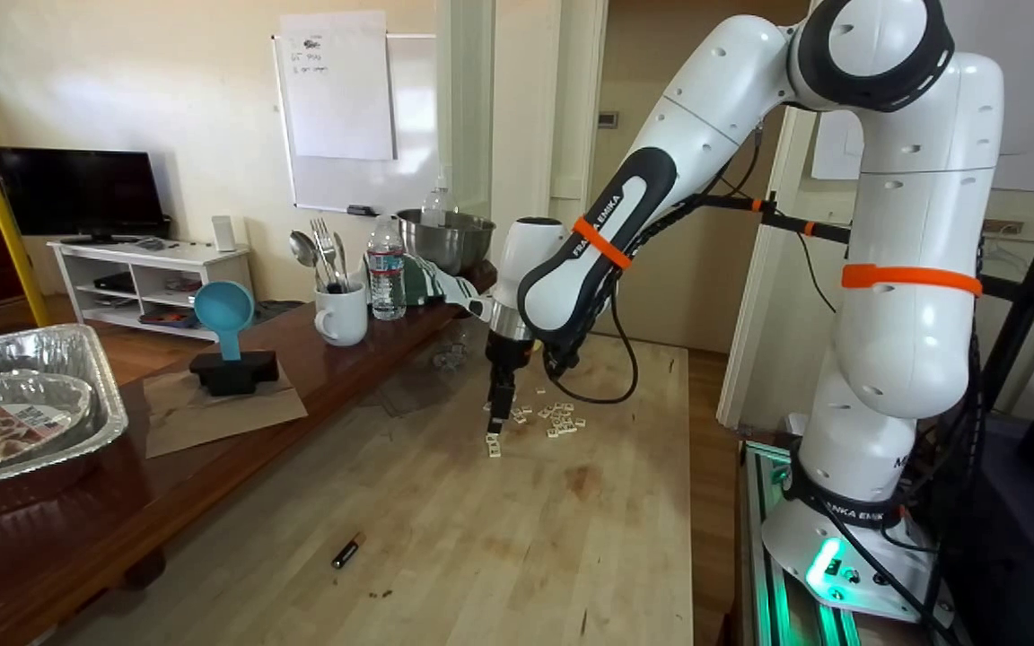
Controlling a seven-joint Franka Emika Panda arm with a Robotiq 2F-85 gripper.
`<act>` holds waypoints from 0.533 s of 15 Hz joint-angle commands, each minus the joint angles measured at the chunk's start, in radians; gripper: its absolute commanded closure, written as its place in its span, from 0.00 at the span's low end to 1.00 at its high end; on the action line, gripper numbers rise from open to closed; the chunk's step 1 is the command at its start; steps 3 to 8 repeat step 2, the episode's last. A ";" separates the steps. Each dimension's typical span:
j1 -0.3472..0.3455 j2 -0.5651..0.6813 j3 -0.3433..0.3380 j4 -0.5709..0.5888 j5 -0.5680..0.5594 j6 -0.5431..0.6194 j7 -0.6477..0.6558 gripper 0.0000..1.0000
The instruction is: Arrange four letter blocks in one line
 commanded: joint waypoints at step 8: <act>0.025 0.000 -0.023 0.001 0.005 -0.001 -0.002 0.00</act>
